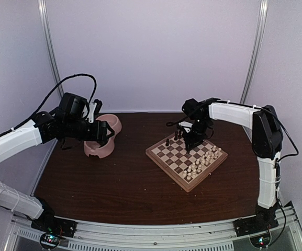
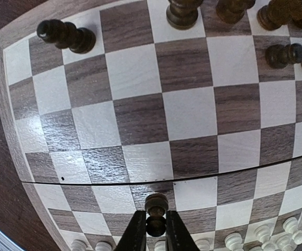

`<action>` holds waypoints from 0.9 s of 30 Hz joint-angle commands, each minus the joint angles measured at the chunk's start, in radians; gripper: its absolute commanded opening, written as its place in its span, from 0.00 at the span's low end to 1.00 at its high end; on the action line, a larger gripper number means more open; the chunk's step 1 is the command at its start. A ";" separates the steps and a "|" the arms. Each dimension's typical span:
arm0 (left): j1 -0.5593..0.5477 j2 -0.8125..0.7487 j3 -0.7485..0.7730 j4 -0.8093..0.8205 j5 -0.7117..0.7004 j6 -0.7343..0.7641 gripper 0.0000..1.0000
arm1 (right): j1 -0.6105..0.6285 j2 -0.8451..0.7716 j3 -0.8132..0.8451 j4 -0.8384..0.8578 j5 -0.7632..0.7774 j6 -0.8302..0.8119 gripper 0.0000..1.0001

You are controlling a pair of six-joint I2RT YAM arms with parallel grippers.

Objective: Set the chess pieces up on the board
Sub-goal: Pick up the pawn from the chessboard, then place the pawn at f7.

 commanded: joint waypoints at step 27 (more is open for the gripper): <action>0.004 -0.023 0.004 0.038 -0.057 0.039 0.64 | -0.020 0.139 0.272 0.079 0.160 -0.048 0.12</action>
